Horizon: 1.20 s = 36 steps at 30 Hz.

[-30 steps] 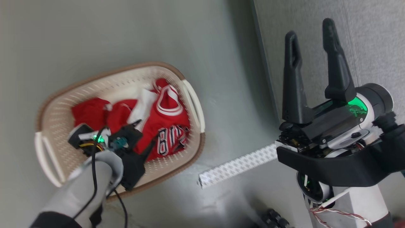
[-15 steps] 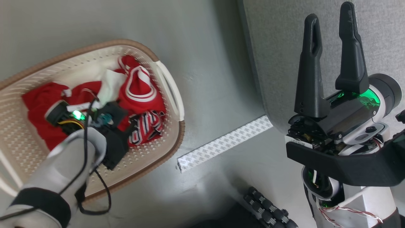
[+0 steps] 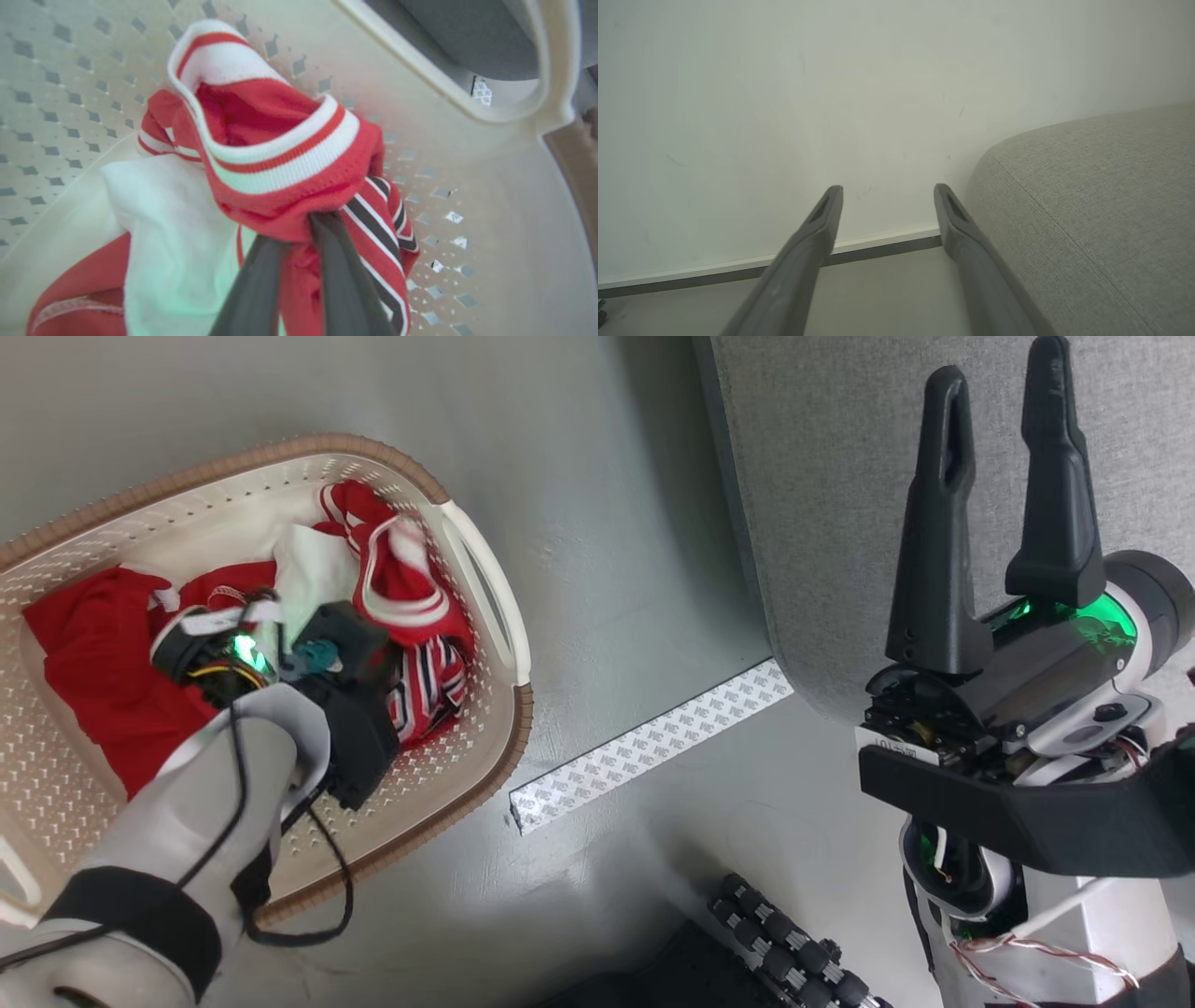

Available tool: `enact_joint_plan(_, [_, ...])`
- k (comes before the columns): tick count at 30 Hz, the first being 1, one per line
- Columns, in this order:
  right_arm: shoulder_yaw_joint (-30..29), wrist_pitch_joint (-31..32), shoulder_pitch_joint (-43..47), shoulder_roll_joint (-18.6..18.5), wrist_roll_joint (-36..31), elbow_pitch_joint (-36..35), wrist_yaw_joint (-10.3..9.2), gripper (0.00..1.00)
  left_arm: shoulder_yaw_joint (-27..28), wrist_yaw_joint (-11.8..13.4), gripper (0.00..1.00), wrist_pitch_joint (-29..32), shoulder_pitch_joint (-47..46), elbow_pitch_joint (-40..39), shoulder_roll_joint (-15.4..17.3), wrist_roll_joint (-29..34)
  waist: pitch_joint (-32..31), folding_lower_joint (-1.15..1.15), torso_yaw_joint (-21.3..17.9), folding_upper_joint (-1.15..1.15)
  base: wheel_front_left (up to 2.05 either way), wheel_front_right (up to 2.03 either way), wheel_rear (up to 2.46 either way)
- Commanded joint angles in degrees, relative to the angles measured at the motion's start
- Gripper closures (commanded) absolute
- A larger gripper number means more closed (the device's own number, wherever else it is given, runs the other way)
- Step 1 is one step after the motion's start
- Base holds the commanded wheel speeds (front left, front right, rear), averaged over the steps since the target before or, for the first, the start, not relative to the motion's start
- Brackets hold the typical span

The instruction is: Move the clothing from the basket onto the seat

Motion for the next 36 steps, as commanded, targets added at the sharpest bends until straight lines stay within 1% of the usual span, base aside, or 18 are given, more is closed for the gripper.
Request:
enact_joint_plan(1, [-0.07, -0.11, -0.96, 0.15, 0.07, 0.43, 0.04, 0.0, 0.42, 0.02, 1.0, -0.26, -0.13, -1.06, 1.27, -0.7, -0.38, 0.0, 0.43, 0.0, 0.0, 0.0, 0.0])
enact_joint_plan(6, [-0.39, -0.11, -0.73, 0.13, -0.89, 1.61, 0.04, 0.0, 2.05, 0.01, 1.0, -0.28, 0.83, -4.69, 1.97, -1.13, -1.75, 0.0, 1.74, 0.0, 0.0, 0.0, 0.0])
enact_joint_plan(12, [-0.68, -0.11, 0.34, 0.12, -2.37, 3.11, 0.04, 0.0, 6.11, 0.38, 1.0, -0.28, 4.53, -9.72, 1.71, 0.09, -5.71, 0.0, 4.42, 0.0, 0.0, 0.0, 0.0])
enact_joint_plan(16, [-0.34, -0.11, 1.05, 0.11, -3.53, 4.42, 0.04, 0.0, 10.36, 1.57, 1.0, -0.28, 8.61, -14.3, 1.91, 1.04, -9.47, 0.0, 6.0, 0.0, 0.0, 0.0, 0.0])
enact_joint_plan(20, [-0.33, -0.11, 2.12, 0.08, -5.0, 5.91, 0.04, 0.0, 16.13, 2.12, 1.0, -0.29, 14.23, -20.57, 1.64, 2.47, -13.77, 0.0, 7.84, 0.0, 0.0, 0.0, 0.0])
enact_joint_plan(21, [-0.17, -0.11, 2.97, 0.08, -5.89, 6.38, 0.04, 0.0, 18.89, 2.38, 1.0, -0.29, 17.33, -23.62, 1.35, 3.86, -15.89, 0.0, 8.79, 0.0, 0.0, 0.0, 0.0])
enact_joint_plan(26, [0.07, -0.11, 5.22, -0.46, -7.83, 7.91, 0.04, 0.0, 25.11, 1.98, 1.0, -0.29, 24.67, -29.43, -0.22, 6.84, -21.34, 0.0, 11.26, 0.0, 0.0, 0.0, 0.0])
enact_joint_plan(36, [1.38, -0.11, 10.31, -3.17, -7.4, 10.68, 0.04, 0.0, 35.37, 0.87, 1.0, -0.3, 35.75, -39.31, -3.88, 12.17, -31.55, 0.0, 14.77, 0.0, 0.0, 0.0, 0.0])
